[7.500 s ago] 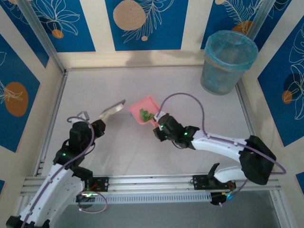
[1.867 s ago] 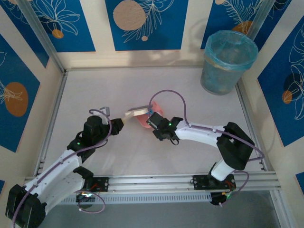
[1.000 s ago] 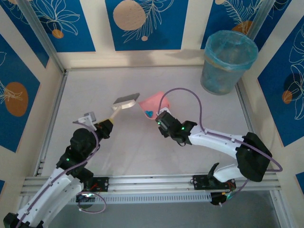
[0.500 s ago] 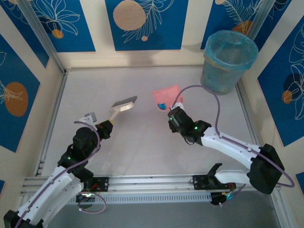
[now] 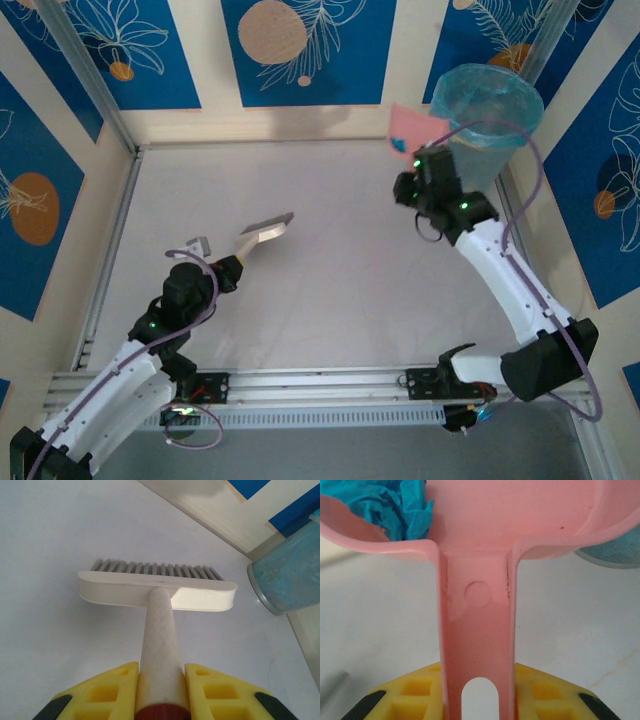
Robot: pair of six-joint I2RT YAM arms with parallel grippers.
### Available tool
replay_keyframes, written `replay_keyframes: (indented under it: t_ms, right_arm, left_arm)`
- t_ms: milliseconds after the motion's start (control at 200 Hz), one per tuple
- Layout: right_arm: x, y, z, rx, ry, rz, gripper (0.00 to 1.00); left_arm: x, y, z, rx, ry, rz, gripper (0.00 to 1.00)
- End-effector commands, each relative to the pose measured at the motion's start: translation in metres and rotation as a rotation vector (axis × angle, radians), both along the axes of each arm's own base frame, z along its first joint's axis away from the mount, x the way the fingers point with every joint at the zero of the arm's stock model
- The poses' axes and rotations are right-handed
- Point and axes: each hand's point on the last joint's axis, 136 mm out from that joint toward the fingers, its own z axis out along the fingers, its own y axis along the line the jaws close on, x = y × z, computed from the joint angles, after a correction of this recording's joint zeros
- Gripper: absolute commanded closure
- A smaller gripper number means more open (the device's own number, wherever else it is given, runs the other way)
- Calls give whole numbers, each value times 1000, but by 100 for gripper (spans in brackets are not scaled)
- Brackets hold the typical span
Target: Sweep away the paper scraps from the table
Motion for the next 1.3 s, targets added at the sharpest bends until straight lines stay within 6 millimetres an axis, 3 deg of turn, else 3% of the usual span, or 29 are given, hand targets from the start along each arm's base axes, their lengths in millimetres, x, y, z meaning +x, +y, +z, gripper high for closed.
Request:
replay_keyframes:
  t_ms: [0, 170, 350, 545, 760, 985, 1170, 1295]
  right_arm:
    - [20, -12, 31, 298, -1, -37, 100]
    - [63, -58, 64, 623, -34, -190, 100]
    - [92, -89, 99, 880, -130, -239, 100]
    - [118, -114, 105, 1120, -68, -277, 100]
    - [146, -122, 117, 1307, -80, -185, 100]
    - [137, -118, 120, 1255, -89, -168, 100]
    - [115, -106, 158, 1094, -197, -101, 100]
    - [96, -80, 181, 958, -259, -25, 100]
  left_arm:
    - [3, -8, 26, -56, -76, -28, 100]
    - [3, -9, 27, -58, -77, -34, 100]
    - [3, -11, 28, -53, -76, -42, 100]
    - [3, -10, 27, -51, -75, -41, 100]
    - [4, -11, 26, -47, -71, -41, 100]
    - [6, -11, 24, -41, -66, -39, 100]
    - [8, -13, 18, -34, -49, -43, 100]
    - [9, -14, 15, -30, -43, -45, 100]
